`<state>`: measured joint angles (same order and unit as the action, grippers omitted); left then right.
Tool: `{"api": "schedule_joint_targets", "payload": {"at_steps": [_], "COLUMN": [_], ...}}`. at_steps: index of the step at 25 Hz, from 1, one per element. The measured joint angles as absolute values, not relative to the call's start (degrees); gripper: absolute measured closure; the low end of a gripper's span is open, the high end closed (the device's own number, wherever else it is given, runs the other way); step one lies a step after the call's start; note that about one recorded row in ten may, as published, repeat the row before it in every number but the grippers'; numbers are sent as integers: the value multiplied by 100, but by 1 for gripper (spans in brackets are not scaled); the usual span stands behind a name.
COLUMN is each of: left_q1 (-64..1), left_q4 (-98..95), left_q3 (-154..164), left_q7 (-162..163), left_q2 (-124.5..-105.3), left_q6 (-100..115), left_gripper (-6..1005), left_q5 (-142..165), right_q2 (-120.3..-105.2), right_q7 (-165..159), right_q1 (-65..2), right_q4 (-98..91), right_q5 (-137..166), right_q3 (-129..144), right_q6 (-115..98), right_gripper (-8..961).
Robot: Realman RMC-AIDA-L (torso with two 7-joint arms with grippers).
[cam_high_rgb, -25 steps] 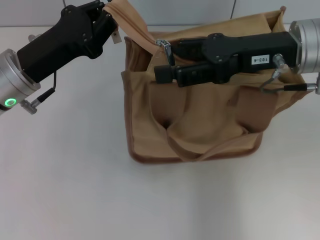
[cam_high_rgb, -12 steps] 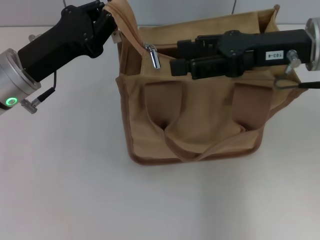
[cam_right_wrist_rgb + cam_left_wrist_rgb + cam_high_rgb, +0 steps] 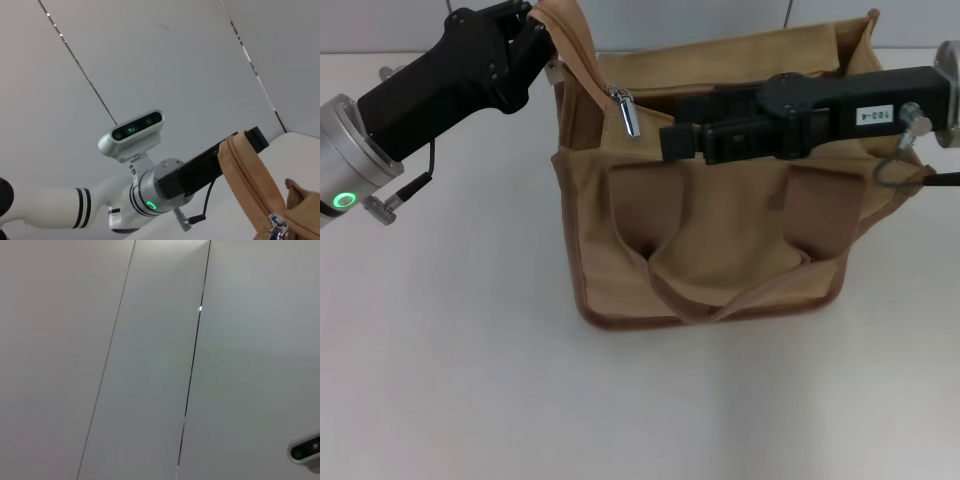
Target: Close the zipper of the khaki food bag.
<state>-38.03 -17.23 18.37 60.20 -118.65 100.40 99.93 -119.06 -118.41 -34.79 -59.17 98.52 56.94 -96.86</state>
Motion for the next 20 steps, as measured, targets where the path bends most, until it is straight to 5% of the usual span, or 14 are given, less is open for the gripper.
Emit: {"api": "schedule_joint_targets", "payload": {"at_steps": [9,20], "left_q1": [-3804,-3770], "left_q4": [-1723,-1722], "left_q3": [1861,1839], "left_q7": [6025,6025], "left_q2": [-11874,-11874], "left_q6": [10078,10154], "left_gripper": [972,972], "left_q5": [9993,9993], "right_q2": [-11887,-11900], "right_q7": [-12067,-12443], "right_q1": [-3931,-3928], "right_q4": [-5338,-5377], "right_q5": [10027,10171], "right_q3": [5719,5722], "right_q6": [-9563,-9482], "right_gripper": [156,510]}}
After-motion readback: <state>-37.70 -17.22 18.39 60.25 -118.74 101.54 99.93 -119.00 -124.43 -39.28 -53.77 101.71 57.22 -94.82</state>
